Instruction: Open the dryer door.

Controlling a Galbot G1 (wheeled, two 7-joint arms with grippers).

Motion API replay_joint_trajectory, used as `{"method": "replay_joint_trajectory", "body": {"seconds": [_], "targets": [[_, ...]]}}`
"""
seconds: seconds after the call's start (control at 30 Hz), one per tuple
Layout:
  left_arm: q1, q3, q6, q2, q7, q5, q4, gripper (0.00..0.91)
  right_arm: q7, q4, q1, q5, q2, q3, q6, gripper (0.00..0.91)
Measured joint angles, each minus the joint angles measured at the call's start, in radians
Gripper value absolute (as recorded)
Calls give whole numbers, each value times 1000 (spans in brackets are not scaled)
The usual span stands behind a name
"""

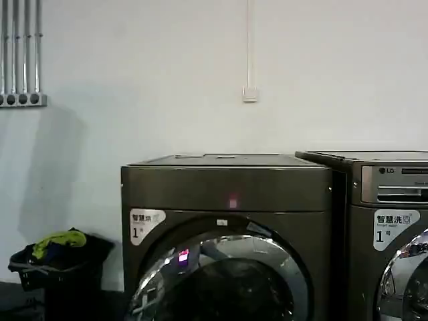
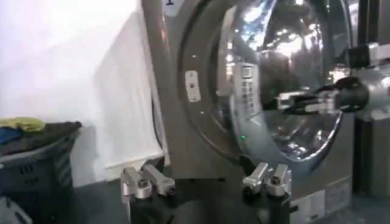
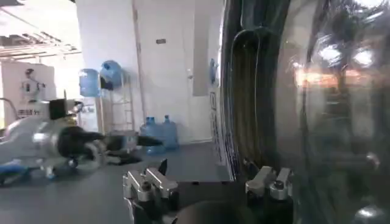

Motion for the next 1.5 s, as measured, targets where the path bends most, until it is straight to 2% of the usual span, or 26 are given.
{"method": "replay_joint_trajectory", "body": {"seconds": [0.13,0.57,0.97,1.5], "targets": [[-21,16,-38,38,9,-2,50,907,-1,28,1,13,-17,-13,-10,907],[-120,90,-88,158,7,-9,225,907,-10,106,-3,14,-79,-24,-25,907],[-233,189,-118,260,-15,-36,354,907,-20,124,1,18,-133,-26,-28,907],[-400,352,-155,375,-33,-94,513,907,-39,105,34,22,-119,-73,-38,907]]}}
